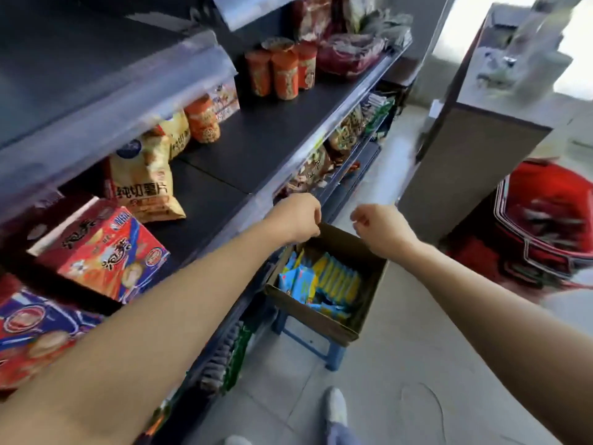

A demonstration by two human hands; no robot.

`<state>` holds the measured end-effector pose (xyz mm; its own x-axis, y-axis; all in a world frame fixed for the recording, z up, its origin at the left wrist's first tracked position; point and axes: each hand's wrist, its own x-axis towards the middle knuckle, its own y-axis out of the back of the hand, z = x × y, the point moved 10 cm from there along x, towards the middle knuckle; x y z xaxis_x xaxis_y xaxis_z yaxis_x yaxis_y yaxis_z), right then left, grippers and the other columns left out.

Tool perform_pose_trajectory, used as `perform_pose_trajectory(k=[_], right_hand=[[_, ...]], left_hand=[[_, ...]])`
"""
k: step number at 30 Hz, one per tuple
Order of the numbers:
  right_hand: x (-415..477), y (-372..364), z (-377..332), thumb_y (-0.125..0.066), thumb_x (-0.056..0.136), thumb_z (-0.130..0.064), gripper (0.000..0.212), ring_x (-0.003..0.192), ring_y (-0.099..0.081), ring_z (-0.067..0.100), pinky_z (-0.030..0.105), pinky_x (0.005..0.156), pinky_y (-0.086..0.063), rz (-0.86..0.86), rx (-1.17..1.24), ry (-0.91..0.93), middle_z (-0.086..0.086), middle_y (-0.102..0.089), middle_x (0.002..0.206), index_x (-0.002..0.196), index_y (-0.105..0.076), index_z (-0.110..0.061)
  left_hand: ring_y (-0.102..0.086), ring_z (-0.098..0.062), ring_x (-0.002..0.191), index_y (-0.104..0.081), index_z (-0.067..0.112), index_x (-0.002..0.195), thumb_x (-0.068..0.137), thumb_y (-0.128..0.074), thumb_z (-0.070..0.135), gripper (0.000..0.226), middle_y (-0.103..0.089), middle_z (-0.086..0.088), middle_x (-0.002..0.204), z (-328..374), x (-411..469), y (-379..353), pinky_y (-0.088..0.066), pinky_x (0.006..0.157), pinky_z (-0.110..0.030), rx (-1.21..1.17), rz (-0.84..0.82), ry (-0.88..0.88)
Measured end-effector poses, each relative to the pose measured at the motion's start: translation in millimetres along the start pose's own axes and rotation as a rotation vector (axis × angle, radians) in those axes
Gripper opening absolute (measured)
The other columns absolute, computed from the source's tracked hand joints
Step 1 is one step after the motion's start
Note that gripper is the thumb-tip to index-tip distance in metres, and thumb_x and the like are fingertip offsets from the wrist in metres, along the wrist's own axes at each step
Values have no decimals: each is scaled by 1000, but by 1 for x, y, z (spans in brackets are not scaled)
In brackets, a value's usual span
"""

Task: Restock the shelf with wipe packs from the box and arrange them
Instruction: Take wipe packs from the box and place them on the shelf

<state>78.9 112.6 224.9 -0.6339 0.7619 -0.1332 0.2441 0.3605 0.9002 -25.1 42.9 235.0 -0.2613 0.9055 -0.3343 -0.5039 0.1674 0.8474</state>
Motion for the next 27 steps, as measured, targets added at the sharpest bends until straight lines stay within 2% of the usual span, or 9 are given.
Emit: perform_pose_trajectory(k=[2, 6, 8, 12, 14, 16, 18, 22, 27], right_hand=[[11, -32, 27, -49, 89, -10, 25, 102, -61, 34, 38, 89, -50, -86, -8, -34, 14, -68, 110, 106, -66, -11], [35, -98, 70, -48, 88, -9, 29, 106, -59, 33, 35, 89, -49, -246, -37, -74, 13, -64, 116, 111, -65, -15], [44, -132, 87, -46, 90, -8, 31, 107, -59, 32, 35, 90, -50, -319, -64, -77, 12, -63, 118, 115, -63, -15], [54, -203, 111, -43, 93, -6, 30, 105, -60, 33, 41, 89, -53, -494, -149, -17, 14, -62, 116, 117, -60, -6], [57, -236, 122, -45, 91, -6, 30, 106, -60, 32, 40, 89, -52, -557, -171, 6, 12, -63, 117, 116, -62, -7], [60, -265, 133, -49, 90, -9, 30, 110, -59, 30, 37, 92, -51, -608, -158, 6, 9, -62, 120, 117, -63, -10], [61, -292, 143, -50, 91, -11, 29, 112, -58, 29, 37, 93, -50, -664, -151, 0, 10, -62, 121, 117, -62, -10], [60, -336, 149, -49, 95, -15, 29, 111, -57, 33, 39, 92, -51, -756, -204, 42, 14, -60, 121, 121, -60, -6], [61, -376, 157, -56, 92, -15, 38, 112, -56, 28, 33, 87, -50, -856, -189, 21, 8, -58, 124, 130, -54, -15]], left_hand=[[-57, -21, 82, -64, 12, 89, 84, -64, 9, 6, -61, -9, 89, -13, 27, -38, -42, 68, -29, -16, -77, 46], [-64, -28, 97, -69, 5, 100, 84, -65, 9, 17, -68, -13, 105, -52, 67, -106, -47, 71, -29, -55, -160, 162], [-64, -29, 93, -67, 8, 94, 85, -64, 10, 10, -68, -13, 101, -71, 83, -134, -51, 74, -33, -45, -185, 206], [-50, -24, 79, -53, 9, 86, 88, -60, 8, 6, -53, -15, 91, -101, 113, -186, -38, 64, -31, -4, -215, 253], [-57, -30, 95, -58, 3, 104, 91, -55, 7, 15, -58, -18, 109, -113, 127, -209, -41, 71, -34, 17, -229, 263], [-54, -31, 112, -53, 3, 124, 93, -50, 5, 30, -52, -15, 127, -121, 141, -230, -43, 80, -36, 47, -240, 251], [-50, -32, 117, -47, 6, 131, 94, -47, 3, 38, -45, -14, 135, -126, 152, -248, -43, 87, -37, 104, -254, 221], [-36, -35, 130, -44, 4, 130, 91, -45, -2, 39, -43, -16, 136, -141, 171, -283, -43, 98, -43, 220, -302, 193], [-35, -35, 130, -44, 2, 124, 92, -48, 0, 33, -46, -17, 130, -157, 183, -305, -40, 97, -43, 273, -286, 244]])
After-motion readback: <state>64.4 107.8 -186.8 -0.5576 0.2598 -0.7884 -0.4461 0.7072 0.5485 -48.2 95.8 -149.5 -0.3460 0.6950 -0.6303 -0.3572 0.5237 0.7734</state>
